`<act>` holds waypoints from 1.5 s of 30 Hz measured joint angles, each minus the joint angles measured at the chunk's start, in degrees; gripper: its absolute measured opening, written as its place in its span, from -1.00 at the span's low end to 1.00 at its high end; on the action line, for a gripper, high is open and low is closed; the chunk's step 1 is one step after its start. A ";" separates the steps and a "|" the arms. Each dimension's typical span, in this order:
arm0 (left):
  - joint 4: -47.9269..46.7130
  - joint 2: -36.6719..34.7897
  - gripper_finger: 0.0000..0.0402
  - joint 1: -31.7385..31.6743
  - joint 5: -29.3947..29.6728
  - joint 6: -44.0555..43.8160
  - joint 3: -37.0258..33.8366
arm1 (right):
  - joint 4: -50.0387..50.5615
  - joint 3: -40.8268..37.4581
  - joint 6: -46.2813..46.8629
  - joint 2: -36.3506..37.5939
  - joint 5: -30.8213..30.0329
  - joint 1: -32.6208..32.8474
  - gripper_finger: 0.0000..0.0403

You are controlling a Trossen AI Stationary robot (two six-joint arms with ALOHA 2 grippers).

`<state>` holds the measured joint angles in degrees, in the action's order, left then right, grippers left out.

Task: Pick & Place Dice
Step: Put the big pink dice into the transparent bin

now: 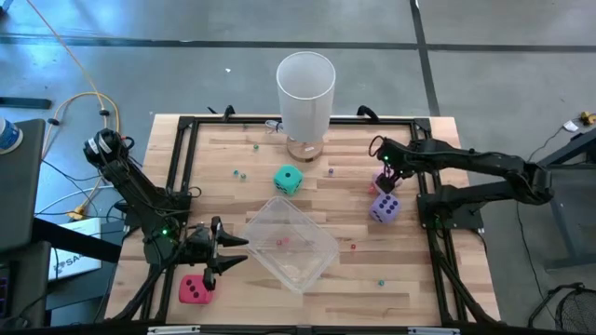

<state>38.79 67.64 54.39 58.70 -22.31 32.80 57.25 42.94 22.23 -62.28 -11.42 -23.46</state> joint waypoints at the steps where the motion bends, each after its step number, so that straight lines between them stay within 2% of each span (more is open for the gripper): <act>1: 0.00 0.00 -0.04 0.00 0.02 0.00 0.00 | -0.05 0.00 0.00 -0.09 0.02 0.00 0.95; 10: 0.00 0.00 -0.04 0.00 0.02 0.00 0.00 | -2.57 0.14 -1.08 -5.17 0.90 0.07 0.95; 20: 0.00 0.00 -0.04 0.00 0.02 0.00 0.00 | -4.59 0.34 -2.92 -12.58 -2.79 0.07 0.95; 27: 0.00 0.00 -0.04 0.00 0.02 0.00 0.00 | -5.05 0.31 -2.90 -13.98 -0.56 -1.36 0.94; 38: -0.04 -0.02 -0.04 0.00 0.02 0.00 0.02 | -5.74 0.33 -2.79 -13.99 1.99 -5.23 0.59; 45: -0.01 -0.02 -0.04 0.00 0.00 0.00 0.02 | -5.95 0.00 -3.64 -13.14 -1.31 -4.42 0.49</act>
<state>38.78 67.61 54.39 58.70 -22.31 32.82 51.30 42.94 18.59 -75.42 -12.73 -27.88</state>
